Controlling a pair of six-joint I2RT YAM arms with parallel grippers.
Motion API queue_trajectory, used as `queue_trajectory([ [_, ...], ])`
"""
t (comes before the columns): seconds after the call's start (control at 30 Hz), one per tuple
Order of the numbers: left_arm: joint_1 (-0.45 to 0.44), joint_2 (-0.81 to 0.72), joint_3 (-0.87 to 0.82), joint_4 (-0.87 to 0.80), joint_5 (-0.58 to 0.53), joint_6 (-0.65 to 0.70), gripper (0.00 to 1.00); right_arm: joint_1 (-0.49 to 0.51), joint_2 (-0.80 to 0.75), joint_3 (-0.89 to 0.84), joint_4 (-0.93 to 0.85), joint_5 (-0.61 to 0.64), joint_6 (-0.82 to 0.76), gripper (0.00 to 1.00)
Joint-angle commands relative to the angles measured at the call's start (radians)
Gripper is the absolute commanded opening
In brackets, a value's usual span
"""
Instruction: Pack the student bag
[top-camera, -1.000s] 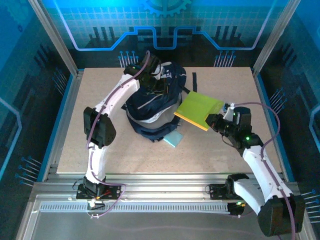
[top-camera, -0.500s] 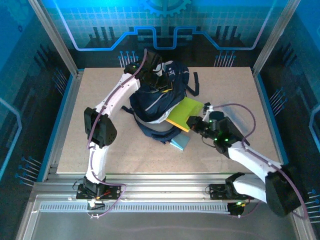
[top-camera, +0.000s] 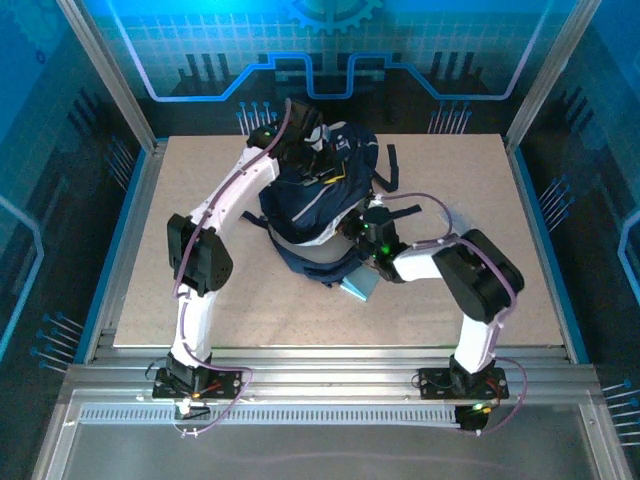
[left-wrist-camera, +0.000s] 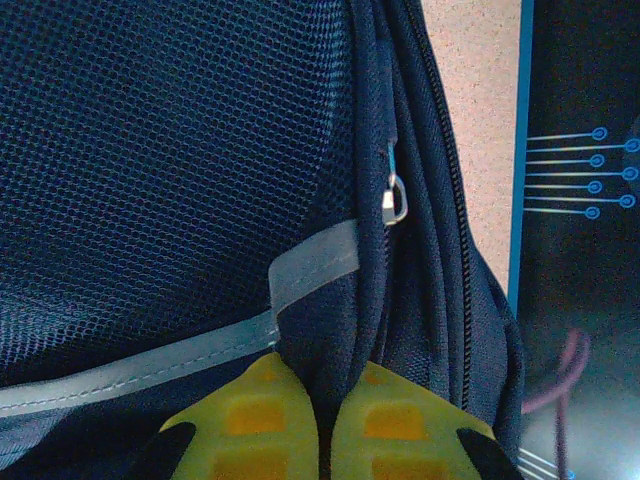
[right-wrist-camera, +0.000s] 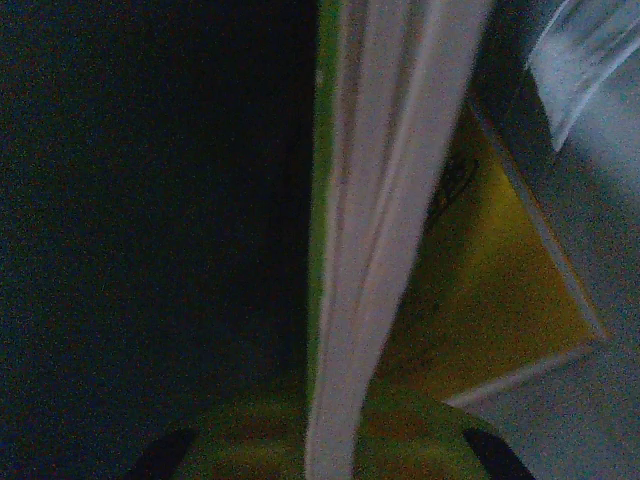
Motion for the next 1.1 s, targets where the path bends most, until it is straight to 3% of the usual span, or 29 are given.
queue_trajectory([
  [0.0, 0.012, -0.081, -0.037, 0.143, 0.068, -0.058, 0.00, 0.047, 0.091, 0.132, 0.141, 0.143, 0.049, 0.01],
  [0.17, 0.029, -0.112, -0.112, 0.213, 0.066, -0.084, 0.00, 0.054, 0.225, 0.267, 0.092, 0.079, 0.164, 0.15],
  [0.27, 0.048, -0.119, -0.148, 0.262, 0.070, -0.109, 0.00, 0.042, 0.196, 0.255, 0.011, -0.032, 0.197, 0.36],
  [0.33, 0.058, -0.120, -0.155, 0.285, 0.071, -0.116, 0.00, 0.031, 0.153, 0.223, -0.045, -0.089, 0.216, 0.38],
  [0.6, 0.075, -0.114, -0.156, 0.320, 0.056, -0.110, 0.00, -0.023, -0.160, 0.021, -0.344, -0.220, 0.135, 0.56],
  [0.8, 0.074, -0.121, -0.198, 0.350, 0.051, -0.108, 0.00, -0.088, -0.432, -0.058, -0.710, -0.259, -0.059, 0.60],
  [0.9, 0.074, -0.132, -0.231, 0.364, 0.054, -0.106, 0.00, -0.127, -0.541, -0.045, -0.883, -0.243, -0.174, 0.67],
  [0.93, 0.074, -0.137, -0.237, 0.363, 0.054, -0.096, 0.07, -0.139, -0.571, -0.036, -0.931, -0.229, -0.212, 0.71],
  [1.03, 0.075, -0.167, -0.268, 0.345, 0.019, -0.051, 0.54, -0.176, -0.625, 0.001, -1.042, -0.178, -0.308, 0.80],
  [1.07, 0.079, -0.185, -0.287, 0.346, 0.002, -0.037, 0.64, -0.191, -0.630, 0.012, -1.062, -0.169, -0.335, 0.82],
])
